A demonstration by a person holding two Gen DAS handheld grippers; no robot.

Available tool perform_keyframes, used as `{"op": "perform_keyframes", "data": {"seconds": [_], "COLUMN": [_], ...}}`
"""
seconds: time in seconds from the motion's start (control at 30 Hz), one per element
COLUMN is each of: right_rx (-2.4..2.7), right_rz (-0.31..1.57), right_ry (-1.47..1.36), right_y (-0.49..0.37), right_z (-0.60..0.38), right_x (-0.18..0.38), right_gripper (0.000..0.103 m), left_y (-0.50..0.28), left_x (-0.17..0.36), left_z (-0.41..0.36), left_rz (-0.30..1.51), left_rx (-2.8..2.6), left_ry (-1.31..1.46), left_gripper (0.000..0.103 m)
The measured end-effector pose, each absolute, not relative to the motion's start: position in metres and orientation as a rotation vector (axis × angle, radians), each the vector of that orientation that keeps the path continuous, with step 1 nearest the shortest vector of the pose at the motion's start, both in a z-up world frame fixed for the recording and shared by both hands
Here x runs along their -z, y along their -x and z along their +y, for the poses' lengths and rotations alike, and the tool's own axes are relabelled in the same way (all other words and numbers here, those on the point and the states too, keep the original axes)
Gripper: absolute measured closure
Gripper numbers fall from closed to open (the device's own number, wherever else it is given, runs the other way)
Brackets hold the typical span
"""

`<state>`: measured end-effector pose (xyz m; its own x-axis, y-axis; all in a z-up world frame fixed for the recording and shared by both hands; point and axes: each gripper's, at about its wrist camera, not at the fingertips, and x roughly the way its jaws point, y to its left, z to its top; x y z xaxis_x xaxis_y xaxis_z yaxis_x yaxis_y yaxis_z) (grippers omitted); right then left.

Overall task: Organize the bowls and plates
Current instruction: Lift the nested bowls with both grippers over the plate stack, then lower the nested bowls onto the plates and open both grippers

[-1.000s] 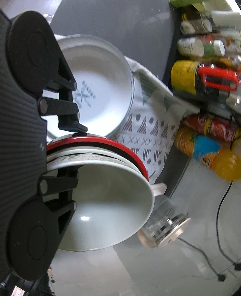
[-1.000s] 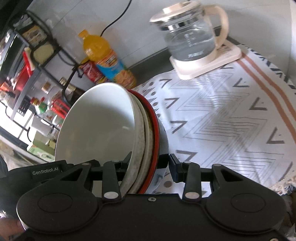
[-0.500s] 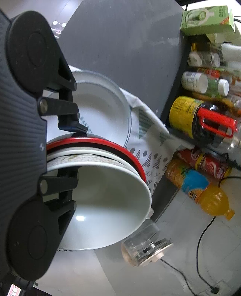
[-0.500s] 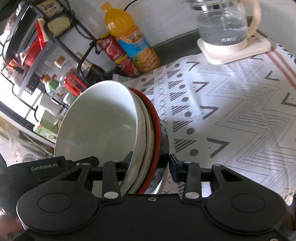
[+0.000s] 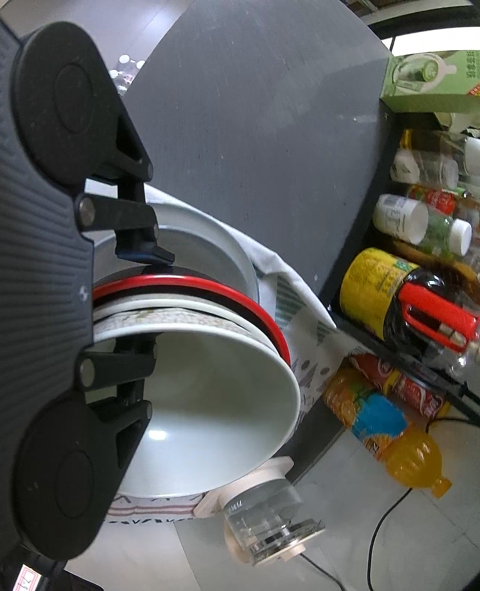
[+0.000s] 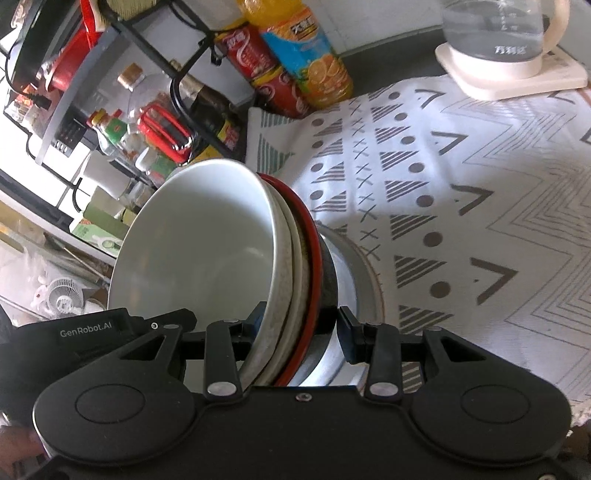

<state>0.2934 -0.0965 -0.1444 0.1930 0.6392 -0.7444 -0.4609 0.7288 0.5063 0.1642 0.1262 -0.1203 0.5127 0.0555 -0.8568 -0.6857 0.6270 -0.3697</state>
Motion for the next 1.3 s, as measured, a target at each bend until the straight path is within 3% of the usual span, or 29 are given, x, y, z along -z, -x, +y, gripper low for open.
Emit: {"op": "perform_keyframes", "data": {"seconds": [0.67, 0.9, 1.0, 1.07, 1.2, 1.3], "right_rx": [-0.755, -0.755, -0.775, -0.796, -0.804, -0.79], "right_rz": [1.17, 1.196, 1.169, 1.125, 1.05, 1.002], "right_ry": [-0.198, -0.233, -0.24, -0.24, -0.251, -0.256], "right_y": [-0.292, -0.297, -0.297, -0.297, -0.299, -0.3], "right_z": [-0.086, -0.088, -0.092, -0.097, -0.109, -0.119], "right_x": [0.165, 0.168, 0.161, 0.15, 0.127, 0.114], "right_gripper": [0.064, 0.058, 0.055, 0.046, 0.031, 0.025], "left_y": [-0.163, -0.165, -0.165, -0.165, -0.167, -0.168], "left_x": [0.146, 0.138, 0.121, 0.112, 0.095, 0.084], "left_z": [0.135, 0.137, 0.136, 0.138, 0.137, 0.13], "left_rz": [0.955, 0.931, 0.889, 0.877, 0.853, 0.831], "left_rx": [-0.501, -0.5, -0.497, -0.495, -0.511, -0.497], "left_ry": [0.814, 0.784, 0.713, 0.716, 0.704, 0.675], "left_gripper": [0.075, 0.074, 0.069, 0.062, 0.043, 0.03]}}
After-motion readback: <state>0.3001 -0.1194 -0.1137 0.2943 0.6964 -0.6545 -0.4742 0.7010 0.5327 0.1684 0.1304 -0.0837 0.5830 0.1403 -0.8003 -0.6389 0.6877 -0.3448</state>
